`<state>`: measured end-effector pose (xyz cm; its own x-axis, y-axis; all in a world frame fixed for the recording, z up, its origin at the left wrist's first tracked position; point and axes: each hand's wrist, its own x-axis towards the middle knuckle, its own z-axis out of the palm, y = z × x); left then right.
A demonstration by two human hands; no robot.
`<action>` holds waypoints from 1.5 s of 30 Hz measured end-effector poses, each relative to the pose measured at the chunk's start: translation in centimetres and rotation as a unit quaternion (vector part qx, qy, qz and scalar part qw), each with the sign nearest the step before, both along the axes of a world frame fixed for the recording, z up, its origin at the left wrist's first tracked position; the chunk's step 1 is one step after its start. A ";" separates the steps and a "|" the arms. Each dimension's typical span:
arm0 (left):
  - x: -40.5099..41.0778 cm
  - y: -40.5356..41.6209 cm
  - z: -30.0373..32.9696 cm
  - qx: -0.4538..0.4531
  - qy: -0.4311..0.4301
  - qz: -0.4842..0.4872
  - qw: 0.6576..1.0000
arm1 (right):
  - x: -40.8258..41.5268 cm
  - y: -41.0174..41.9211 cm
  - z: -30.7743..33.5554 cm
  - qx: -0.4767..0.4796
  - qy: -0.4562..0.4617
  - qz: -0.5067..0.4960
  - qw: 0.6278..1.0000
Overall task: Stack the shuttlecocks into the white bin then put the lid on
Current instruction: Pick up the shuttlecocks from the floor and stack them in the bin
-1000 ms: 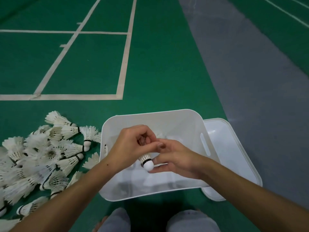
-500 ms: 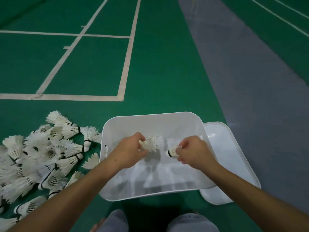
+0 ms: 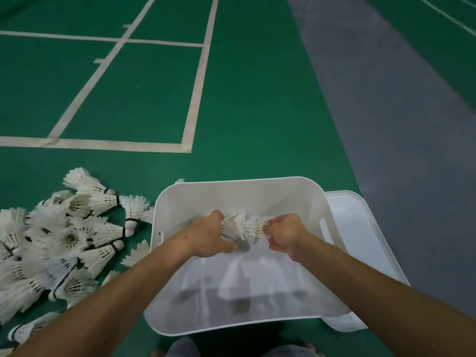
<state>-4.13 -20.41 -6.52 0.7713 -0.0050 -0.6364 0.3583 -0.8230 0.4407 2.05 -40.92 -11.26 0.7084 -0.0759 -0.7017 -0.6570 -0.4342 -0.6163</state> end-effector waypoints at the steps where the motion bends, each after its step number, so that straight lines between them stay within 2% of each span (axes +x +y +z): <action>1: 0.0 0.0 0.0 -0.002 0.002 0.000 1.000 | 0.1 0.1 -0.1 0.030 0.017 -0.027 0.999; 4: 0.1 0.0 0.1 -0.018 0.009 0.004 1.000 | -0.1 0.4 0.0 0.096 0.044 -0.076 0.991; 8: -0.4 0.1 0.9 -0.035 -0.024 0.020 0.999 | -0.2 0.2 0.5 0.094 0.030 -0.077 0.992; 11: -1.6 0.4 2.4 -0.101 -0.097 0.067 0.988 | -0.3 -1.4 1.9 0.019 -0.013 0.014 1.000; 15: -3.6 1.5 5.4 -0.204 -0.225 0.106 0.947 | -1.6 -2.5 5.0 -0.049 -0.090 0.121 0.987; 17: -4.7 2.2 7.0 -0.213 -0.277 0.115 0.930 | -2.7 -1.6 6.8 -0.067 -0.164 0.156 0.972; 19: -5.6 3.2 8.4 -0.201 -0.331 0.120 0.914 | -4.0 0.2 9.2 -0.029 -0.244 0.199 0.949; 22: -6.3 6.0 9.4 -0.147 -0.405 0.143 0.891 | -4.5 3.4 12.6 0.016 -0.343 0.272 0.899; 24: -6.1 8.8 9.0 -0.109 -0.421 0.187 0.881 | -3.7 5.3 14.3 0.032 -0.382 0.307 0.871; 27: -5.4 13.4 7.0 -0.039 -0.412 0.244 0.877 | -0.9 8.2 15.5 0.018 -0.407 0.363 0.838; 30: -4.8 16.5 4.6 -0.004 -0.357 0.255 0.898 | 3.0 10.6 15.0 -0.020 -0.390 0.418 0.820; 34: -3.9 17.4 1.5 0.043 -0.285 0.190 0.938 | 8.2 13.1 12.9 -0.091 -0.313 0.508 0.797; 37: -3.7 16.9 -0.8 0.134 -0.284 0.140 0.939 | 10.6 15.3 10.6 -0.119 -0.254 0.565 0.776; 39: -3.6 17.1 -2.0 0.196 -0.293 0.138 0.926 | 11.3 16.9 8.9 -0.101 -0.218 0.577 0.781; 41: -3.3 17.6 -2.6 0.193 -0.257 0.129 0.938 | 11.4 18.4 7.1 -0.074 -0.193 0.587 0.783; 45: -2.0 18.2 -3.3 0.195 -0.180 0.052 0.963 | 11.1 21.1 4.0 -0.046 -0.143 0.611 0.777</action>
